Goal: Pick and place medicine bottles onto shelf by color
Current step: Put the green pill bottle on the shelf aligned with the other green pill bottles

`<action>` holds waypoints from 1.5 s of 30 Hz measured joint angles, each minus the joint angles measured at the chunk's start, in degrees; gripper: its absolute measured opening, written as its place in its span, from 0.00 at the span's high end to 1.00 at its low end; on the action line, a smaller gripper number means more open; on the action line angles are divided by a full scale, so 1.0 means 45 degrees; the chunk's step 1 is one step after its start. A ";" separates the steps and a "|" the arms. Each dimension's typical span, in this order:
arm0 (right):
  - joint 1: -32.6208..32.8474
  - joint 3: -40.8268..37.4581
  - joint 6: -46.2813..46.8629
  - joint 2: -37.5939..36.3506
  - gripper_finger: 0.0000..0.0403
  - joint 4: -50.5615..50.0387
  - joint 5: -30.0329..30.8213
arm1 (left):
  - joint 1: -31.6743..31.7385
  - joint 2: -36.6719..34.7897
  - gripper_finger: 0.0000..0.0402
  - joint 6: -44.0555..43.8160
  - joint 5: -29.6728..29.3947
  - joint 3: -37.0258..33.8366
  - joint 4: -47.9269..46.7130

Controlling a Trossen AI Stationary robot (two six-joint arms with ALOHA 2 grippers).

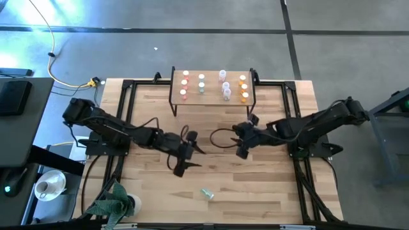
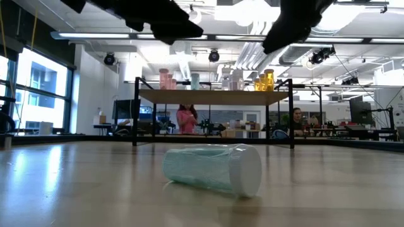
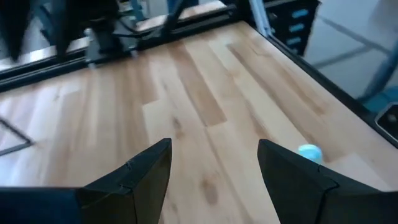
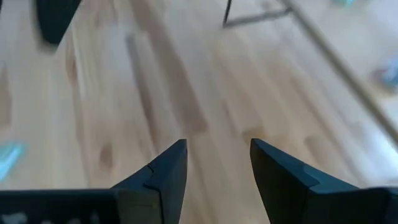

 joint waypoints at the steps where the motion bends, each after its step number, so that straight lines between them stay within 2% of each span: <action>1: 0.0090 -0.0085 -0.0004 0.0000 0.59 0.0399 0.0389 | -0.0165 0.0166 0.43 0.0164 -0.0061 0.0137 -0.0069; 5: 0.0327 -0.0328 -0.0010 0.0000 0.59 0.1373 0.1409 | -0.0750 0.0919 0.43 0.0787 -0.0091 0.0595 -0.0397; 14: 0.0335 -0.0328 0.0282 0.0010 0.59 0.1406 0.1476 | -0.1554 0.3035 0.43 0.0642 0.0029 0.1891 -0.0779; 25: 0.0330 -0.0328 0.0423 0.0013 0.59 0.1286 0.1704 | -0.2378 0.5405 0.43 0.0637 0.0296 0.4222 -0.2806; 37: 0.0330 -0.0328 0.0890 0.0044 0.59 0.1040 0.1704 | -0.2971 0.6433 0.43 0.0069 0.0274 0.4385 -0.2670; 45: 0.0330 -0.0328 0.0863 0.0044 0.59 0.1003 0.1704 | -0.2840 0.7085 0.43 0.0054 0.0235 0.4375 -0.2306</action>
